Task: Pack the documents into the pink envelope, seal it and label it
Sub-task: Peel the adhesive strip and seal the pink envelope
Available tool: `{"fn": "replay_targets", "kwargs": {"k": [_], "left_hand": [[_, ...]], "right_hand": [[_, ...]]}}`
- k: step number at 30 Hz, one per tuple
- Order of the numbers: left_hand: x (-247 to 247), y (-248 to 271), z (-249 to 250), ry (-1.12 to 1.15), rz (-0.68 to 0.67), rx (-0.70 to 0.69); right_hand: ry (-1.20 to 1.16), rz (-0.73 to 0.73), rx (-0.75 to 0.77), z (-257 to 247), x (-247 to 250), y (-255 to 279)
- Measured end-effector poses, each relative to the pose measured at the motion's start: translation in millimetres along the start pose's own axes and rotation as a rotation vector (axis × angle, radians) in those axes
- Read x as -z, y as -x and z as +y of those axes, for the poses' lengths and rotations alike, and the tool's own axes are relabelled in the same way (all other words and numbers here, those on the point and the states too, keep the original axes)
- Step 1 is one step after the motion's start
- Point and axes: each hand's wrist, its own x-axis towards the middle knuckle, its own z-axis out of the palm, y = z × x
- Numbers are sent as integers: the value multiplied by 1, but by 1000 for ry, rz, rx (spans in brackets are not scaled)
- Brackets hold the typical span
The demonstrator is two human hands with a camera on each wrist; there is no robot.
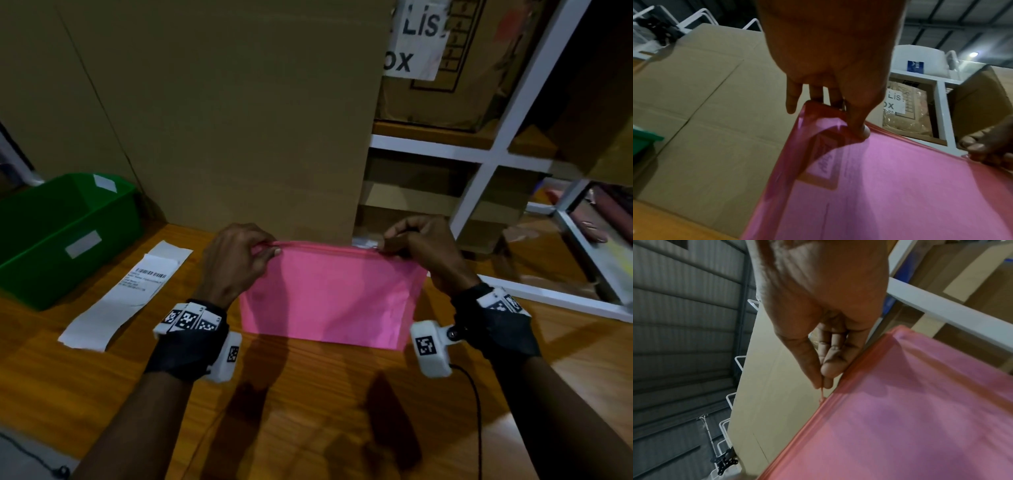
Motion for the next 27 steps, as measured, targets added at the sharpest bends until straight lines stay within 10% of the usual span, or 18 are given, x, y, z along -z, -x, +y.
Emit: {"fn": "replay_targets", "kwargs": {"k": [18,27], "left_hand": [[-48,-18,32,186,-38,-70],[-54,-13,43,320,-13,-128]], "right_hand": [[99,117,-123,37,85,10],[707,-178,303,18,40,12]]}}
